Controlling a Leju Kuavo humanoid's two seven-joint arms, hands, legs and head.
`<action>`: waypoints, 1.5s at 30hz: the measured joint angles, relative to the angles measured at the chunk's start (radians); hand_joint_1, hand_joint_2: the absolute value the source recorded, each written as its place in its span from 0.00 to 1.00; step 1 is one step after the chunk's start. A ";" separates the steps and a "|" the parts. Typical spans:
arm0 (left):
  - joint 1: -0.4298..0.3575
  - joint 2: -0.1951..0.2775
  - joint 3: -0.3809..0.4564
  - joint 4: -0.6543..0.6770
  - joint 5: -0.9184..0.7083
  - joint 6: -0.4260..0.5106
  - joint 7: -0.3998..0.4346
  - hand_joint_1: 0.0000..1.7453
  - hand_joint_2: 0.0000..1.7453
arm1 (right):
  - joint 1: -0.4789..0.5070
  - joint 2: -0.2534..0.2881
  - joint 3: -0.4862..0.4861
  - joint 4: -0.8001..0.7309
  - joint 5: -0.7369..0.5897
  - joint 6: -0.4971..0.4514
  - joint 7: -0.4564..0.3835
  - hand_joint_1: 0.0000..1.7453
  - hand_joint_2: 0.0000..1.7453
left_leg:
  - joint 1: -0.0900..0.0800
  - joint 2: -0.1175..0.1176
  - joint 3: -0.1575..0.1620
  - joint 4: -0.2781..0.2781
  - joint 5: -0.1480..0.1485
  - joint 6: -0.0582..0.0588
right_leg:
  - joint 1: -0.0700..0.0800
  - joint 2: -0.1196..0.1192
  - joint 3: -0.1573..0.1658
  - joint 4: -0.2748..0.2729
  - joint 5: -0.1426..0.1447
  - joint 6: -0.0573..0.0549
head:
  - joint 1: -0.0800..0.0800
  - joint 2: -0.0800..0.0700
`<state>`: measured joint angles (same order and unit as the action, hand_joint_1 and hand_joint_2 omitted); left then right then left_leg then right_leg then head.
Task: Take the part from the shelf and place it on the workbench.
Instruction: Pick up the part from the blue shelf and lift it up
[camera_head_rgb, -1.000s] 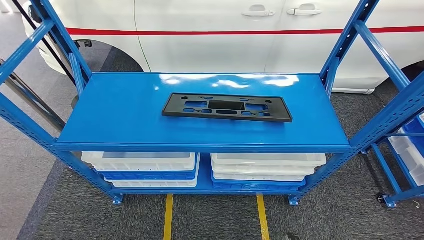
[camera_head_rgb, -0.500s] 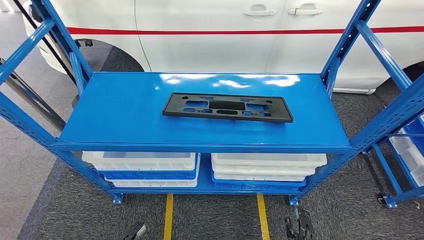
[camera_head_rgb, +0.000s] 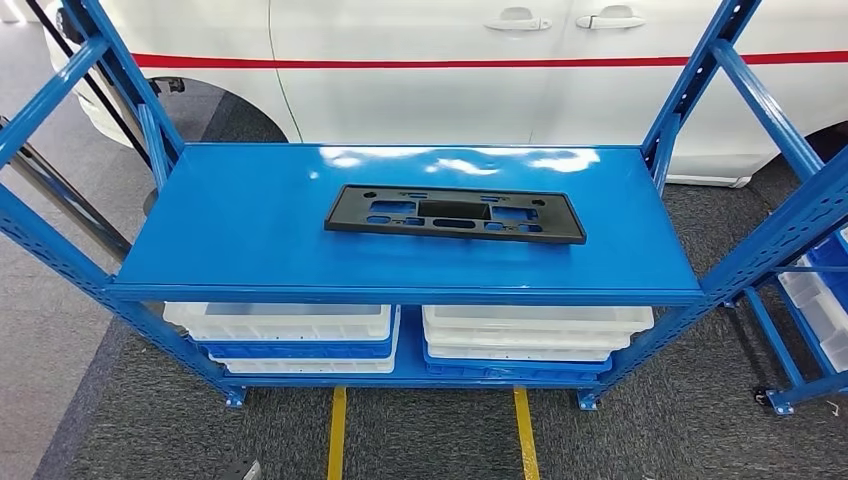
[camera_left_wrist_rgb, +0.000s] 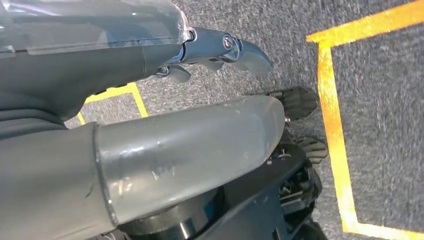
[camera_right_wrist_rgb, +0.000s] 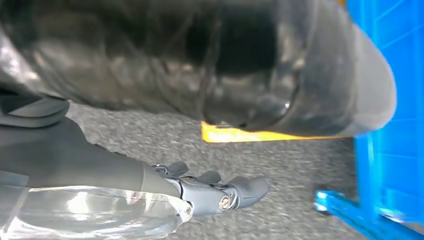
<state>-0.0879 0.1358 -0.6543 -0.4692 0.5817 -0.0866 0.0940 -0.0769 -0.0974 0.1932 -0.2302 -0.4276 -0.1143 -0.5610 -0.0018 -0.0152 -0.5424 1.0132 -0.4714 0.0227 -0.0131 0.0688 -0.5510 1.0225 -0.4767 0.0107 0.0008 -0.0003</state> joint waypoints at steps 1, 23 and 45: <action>0.002 0.003 -0.005 -0.002 0.014 0.007 -0.003 0.00 0.00 | 0.006 -0.003 0.004 0.002 -0.003 0.006 -0.026 0.00 0.00 | 0.000 0.000 0.000 0.000 0.000 0.000 | 0.000 0.000 0.000 0.000 0.000 0.000 | 0.000 0.000; -0.027 0.081 -0.100 -0.052 0.037 -0.057 -0.029 0.00 0.00 | 0.096 -0.212 0.048 -0.094 0.241 0.234 -0.129 0.00 0.00 | -0.003 0.000 -0.002 0.000 0.000 0.001 | -0.002 -0.001 0.000 0.000 0.001 0.002 | 0.000 0.000; -0.058 0.029 -0.115 0.030 0.035 0.026 -0.054 0.00 0.00 | 0.374 -0.239 -0.170 -1.565 0.619 0.074 -0.080 0.00 0.00 | -0.004 -0.006 -0.007 0.000 0.006 0.004 | -0.004 -0.006 -0.005 0.000 0.003 0.004 | 0.000 0.000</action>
<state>-0.1462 0.1643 -0.7694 -0.4396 0.6167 -0.0605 0.0402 0.2971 -0.3368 0.0237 -1.7952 0.1910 -0.0407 -0.6414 -0.0056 -0.0213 -0.5499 1.0137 -0.4658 0.0264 -0.0168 0.0627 -0.5563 1.0228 -0.4735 0.0148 0.0008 0.0000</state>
